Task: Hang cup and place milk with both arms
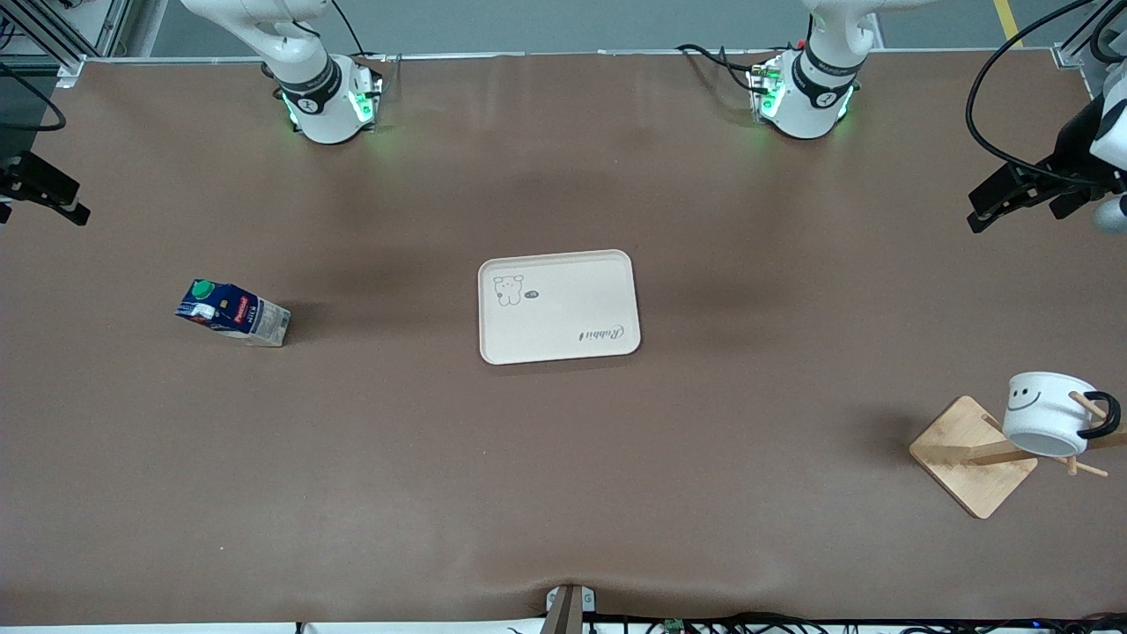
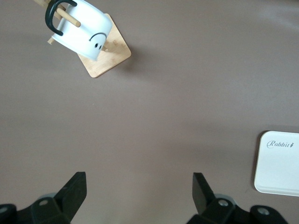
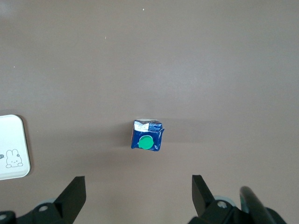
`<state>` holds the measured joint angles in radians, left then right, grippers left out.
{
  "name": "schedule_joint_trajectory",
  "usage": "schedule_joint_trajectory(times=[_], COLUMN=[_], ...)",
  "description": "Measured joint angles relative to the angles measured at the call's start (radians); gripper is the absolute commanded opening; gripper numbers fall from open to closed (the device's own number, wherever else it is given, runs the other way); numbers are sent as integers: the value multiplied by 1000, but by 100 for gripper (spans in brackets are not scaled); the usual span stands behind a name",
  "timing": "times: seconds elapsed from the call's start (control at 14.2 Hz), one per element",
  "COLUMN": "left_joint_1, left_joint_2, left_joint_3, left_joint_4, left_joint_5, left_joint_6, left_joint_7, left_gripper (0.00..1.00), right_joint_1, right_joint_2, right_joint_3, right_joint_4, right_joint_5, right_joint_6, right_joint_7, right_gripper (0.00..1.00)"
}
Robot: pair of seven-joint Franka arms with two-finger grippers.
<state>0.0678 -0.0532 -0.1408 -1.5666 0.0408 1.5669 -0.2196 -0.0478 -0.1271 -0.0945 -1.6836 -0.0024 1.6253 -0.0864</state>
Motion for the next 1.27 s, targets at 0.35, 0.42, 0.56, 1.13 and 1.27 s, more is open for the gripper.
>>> schedule_joint_trajectory(times=[0.35, 0.42, 0.56, 1.13, 1.27], left_joint_1=[0, 0, 0, 0, 0], left_joint_2=[0, 0, 0, 0, 0], left_joint_3=[0, 0, 0, 0, 0], left_joint_4=[11, 11, 11, 15, 15], left_joint_5=[0, 0, 0, 0, 0], left_joint_6=[0, 0, 0, 0, 0], left_joint_7=[0, 0, 0, 0, 0], left_gripper=[100, 100, 100, 100, 100], right_joint_1=[-15, -15, -15, -15, -15], right_joint_2=[11, 15, 20, 40, 41], right_joint_3=[-8, -8, -8, -8, -8], right_joint_4=[23, 29, 43, 67, 68], right_joint_5=[-1, -1, -1, -1, -1], right_joint_6=[-1, -1, -1, -1, -2], right_joint_7=[0, 0, 0, 0, 0], right_gripper=[100, 100, 100, 100, 100])
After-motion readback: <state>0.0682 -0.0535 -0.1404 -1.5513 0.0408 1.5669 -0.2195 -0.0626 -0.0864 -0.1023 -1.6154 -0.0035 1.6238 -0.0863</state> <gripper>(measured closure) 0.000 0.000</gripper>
